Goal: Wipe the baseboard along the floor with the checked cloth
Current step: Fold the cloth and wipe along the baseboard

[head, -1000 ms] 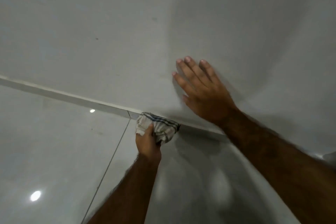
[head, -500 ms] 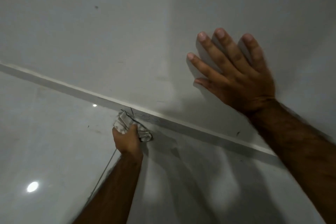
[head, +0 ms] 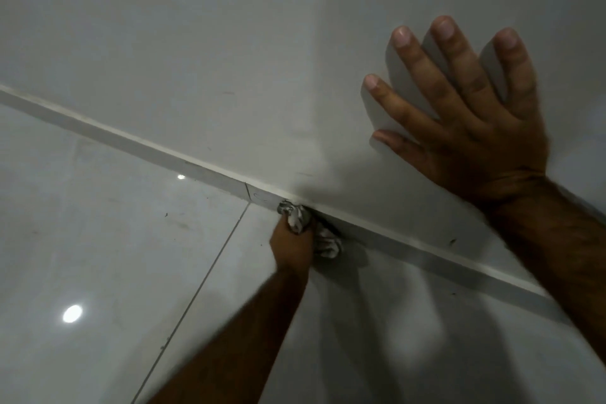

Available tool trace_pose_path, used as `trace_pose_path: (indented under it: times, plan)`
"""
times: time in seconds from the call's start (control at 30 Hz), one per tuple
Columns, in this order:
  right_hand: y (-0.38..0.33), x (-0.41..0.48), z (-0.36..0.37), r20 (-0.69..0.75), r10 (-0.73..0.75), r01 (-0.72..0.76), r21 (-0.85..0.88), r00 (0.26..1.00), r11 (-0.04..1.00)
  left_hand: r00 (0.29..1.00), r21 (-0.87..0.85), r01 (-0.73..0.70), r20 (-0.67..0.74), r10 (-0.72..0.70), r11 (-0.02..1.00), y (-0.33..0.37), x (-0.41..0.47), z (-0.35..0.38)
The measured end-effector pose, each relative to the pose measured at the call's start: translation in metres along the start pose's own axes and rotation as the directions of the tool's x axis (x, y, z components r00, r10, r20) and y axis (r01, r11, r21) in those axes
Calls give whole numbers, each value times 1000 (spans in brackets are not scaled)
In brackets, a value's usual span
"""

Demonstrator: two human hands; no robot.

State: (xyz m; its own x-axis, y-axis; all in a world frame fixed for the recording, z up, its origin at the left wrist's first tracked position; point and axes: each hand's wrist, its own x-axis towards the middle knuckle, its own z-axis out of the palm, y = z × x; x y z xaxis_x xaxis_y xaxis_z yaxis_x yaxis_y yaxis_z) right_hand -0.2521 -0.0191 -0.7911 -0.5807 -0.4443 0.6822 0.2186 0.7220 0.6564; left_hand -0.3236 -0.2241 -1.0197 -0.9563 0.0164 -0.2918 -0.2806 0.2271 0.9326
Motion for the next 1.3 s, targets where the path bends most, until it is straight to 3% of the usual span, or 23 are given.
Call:
trace_pose_path:
  times: [0.07, 0.1, 0.2, 0.3, 0.37, 0.47, 0.57, 0.67, 0.8, 0.93, 1.0, 1.1, 1.2, 1.3]
  plan:
    - [0, 0, 0, -6, -3, 3, -5, 1000, 1000, 985, 6, 66, -161, -64, 998, 8, 33, -22]
    - [0, 1, 0, -7, -5, 5, -9, 1000, 1000, 966, -75, 100, -232, -115, 992, 15, 49, -34]
    - [-3, 1, 1, -3, -4, 3, -9, 1000, 1000, 937, -183, 108, -311, -162, 977, 26, 73, -47]
    - [-3, 2, 1, 1, 3, -3, -25, 1000, 1000, 960, -95, 135, -235, -154, 986, 20, 49, -30]
    - [-3, 2, 0, 5, 2, -2, -20, 1000, 1000, 990, 17, 106, -93, -104, 994, 10, 23, -13]
    - [-2, 1, 0, 3, -2, 2, -21, 1000, 1000, 997, 36, 36, 64, -38, 999, 0, 9, -5]
    - [-2, 1, 1, 1, -3, 3, -8, 1000, 1000, 987, -64, 101, -117, -108, 993, 5, 40, -26]
    - [-5, 3, 1, 3, 6, -6, -5, 1000, 1000, 930, -293, 172, -267, -254, 940, 20, 78, -45]
    - [-6, 3, -1, 37, 36, -36, -1, 999, 999, 964, -155, 128, -212, -159, 980, 25, 32, -12]
    - [-6, 4, -2, 47, 41, -42, 15, 998, 999, 991, -146, 112, 94, -99, 983, 11, -57, 48]
    - [-6, 6, -3, 45, 29, -30, 14, 999, 999, 986, -83, 71, 156, -57, 994, 3, -68, 59]
    - [-7, 8, -5, 51, 21, -21, -4, 998, 1000, 998, 3, 64, 1, -64, 998, 6, -36, 35]
    - [-7, 11, -6, 70, 3, 0, -45, 998, 999, 953, -157, 178, -217, -210, 971, 17, 10, 5]
    - [-7, 12, -7, 71, 7, -2, -64, 997, 998, 954, -277, 253, -89, -287, 927, 21, -3, 20]
